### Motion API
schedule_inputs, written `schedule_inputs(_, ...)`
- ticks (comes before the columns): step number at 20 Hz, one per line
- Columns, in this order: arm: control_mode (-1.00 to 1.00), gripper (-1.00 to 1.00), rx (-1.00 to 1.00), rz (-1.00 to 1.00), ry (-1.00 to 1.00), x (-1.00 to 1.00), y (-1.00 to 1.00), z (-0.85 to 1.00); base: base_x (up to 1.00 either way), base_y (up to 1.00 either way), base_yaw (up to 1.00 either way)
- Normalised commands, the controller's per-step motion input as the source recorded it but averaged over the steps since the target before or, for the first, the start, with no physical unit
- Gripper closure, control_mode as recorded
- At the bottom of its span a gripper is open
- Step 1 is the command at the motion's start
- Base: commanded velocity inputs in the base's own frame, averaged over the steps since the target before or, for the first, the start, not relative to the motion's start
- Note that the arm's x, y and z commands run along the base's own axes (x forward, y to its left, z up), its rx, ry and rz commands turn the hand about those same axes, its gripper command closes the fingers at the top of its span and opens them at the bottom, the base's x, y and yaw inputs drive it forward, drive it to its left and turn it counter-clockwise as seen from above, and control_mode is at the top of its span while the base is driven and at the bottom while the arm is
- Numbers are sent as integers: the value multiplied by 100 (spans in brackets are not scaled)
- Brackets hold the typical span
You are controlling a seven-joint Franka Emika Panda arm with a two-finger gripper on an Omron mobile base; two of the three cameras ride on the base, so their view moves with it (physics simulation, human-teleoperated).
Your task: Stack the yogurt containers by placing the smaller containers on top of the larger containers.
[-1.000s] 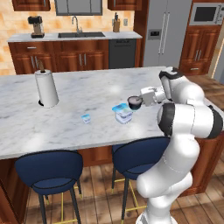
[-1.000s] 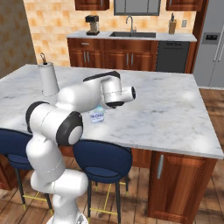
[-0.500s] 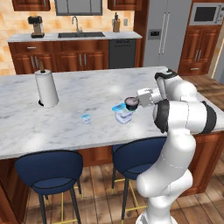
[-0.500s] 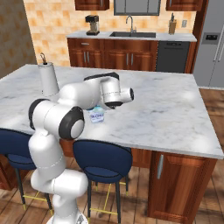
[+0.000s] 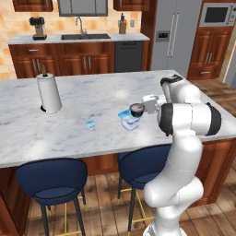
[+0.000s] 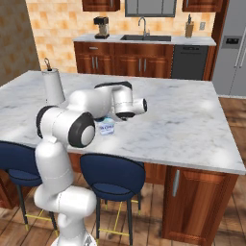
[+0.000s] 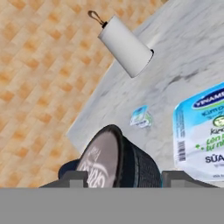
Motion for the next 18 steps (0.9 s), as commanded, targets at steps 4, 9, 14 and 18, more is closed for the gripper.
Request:
schedule_inputs(4,-100,100,0,0,0,23,0,-16,0,0,0)
schedule_inputs(9,-100,100,0,0,0,21,0,-13,0,0,0)
schedule_inputs(14,-100,100,0,0,0,20,0,-11,0,0,0)
schedule_inputs(18,-100,100,0,0,0,16,0,-10,0,0,0)
